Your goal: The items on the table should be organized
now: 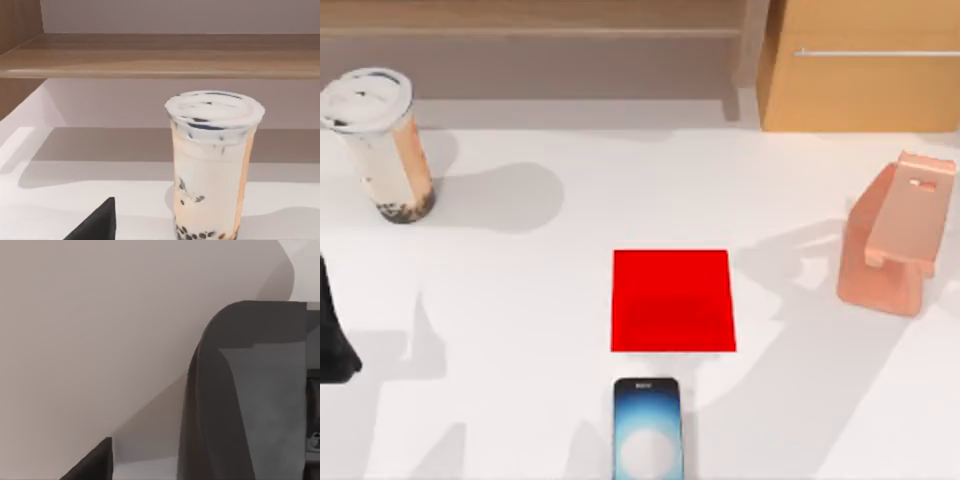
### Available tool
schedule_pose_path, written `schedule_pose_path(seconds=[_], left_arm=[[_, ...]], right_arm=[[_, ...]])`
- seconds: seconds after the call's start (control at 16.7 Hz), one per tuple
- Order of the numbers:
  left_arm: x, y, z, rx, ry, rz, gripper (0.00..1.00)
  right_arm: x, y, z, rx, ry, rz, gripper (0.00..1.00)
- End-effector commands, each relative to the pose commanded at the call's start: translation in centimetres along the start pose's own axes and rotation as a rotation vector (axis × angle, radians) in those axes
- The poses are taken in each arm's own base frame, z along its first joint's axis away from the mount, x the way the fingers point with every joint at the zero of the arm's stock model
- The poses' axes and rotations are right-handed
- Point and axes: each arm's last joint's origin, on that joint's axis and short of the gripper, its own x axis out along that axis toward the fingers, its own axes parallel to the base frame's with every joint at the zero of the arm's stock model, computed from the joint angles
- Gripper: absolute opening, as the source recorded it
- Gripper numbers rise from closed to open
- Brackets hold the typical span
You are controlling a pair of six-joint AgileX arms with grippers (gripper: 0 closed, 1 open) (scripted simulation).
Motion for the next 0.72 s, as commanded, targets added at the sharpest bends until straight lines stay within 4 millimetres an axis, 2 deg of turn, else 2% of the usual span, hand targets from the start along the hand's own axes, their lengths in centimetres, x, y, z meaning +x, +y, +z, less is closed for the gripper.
schedule_pose_path(seconds=[0.66,0.72], left_arm=[[0.0,0.0,0.0,0.0,0.0,0.0,1.0],[0.0,0.0,0.0,0.0,0.0,0.0,1.0]], right_arm=[[0.0,0.0,0.0,0.0,0.0,0.0,0.02],[0.0,0.0,0.0,0.0,0.0,0.0,0.0]])
